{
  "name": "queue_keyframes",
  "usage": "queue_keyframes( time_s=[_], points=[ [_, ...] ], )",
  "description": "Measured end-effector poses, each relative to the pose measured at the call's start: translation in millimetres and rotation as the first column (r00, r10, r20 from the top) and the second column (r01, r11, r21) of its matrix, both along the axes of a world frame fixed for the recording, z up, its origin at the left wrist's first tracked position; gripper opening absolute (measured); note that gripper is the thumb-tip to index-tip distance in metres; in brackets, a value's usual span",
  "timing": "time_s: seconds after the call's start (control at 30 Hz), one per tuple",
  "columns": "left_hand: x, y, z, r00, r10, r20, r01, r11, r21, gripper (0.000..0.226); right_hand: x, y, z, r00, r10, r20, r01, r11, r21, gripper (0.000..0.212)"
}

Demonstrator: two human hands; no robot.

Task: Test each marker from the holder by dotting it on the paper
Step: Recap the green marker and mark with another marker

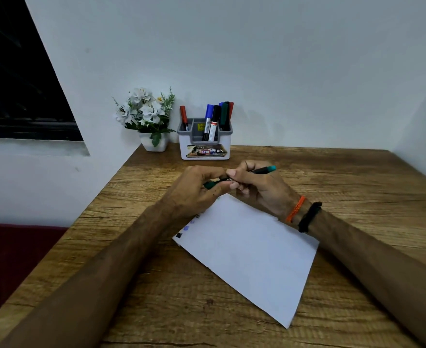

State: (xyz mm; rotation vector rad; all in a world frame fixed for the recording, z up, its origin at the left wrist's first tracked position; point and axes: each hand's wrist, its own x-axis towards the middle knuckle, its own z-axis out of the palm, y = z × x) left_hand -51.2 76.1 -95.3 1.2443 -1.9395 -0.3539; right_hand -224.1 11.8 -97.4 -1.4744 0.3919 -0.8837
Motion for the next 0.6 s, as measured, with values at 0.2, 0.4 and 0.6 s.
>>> queue_keyframes(
  time_s=[0.2, 0.4, 0.6],
  points=[
    [7.5, -2.0, 2.4, 0.996, 0.091, -0.01, -0.087, 0.975, 0.205, 0.049, -4.9, 1.3, 1.2, 0.972, -0.218, -0.092, 0.2, 0.965, -0.173, 0.017],
    [26.2, -9.6, -0.7, 0.974, 0.161, 0.16, -0.207, 0.919, 0.336, 0.047, -10.9, -9.1, 1.2, 0.964, -0.22, -0.15, 0.216, 0.976, -0.038, 0.003],
    [28.8, -9.9, -3.6, 0.973, 0.156, 0.169, -0.207, 0.912, 0.354, 0.05, -7.5, -8.4, -4.5, 0.964, -0.111, -0.241, 0.126, 0.991, 0.048, 0.025]
  ],
)
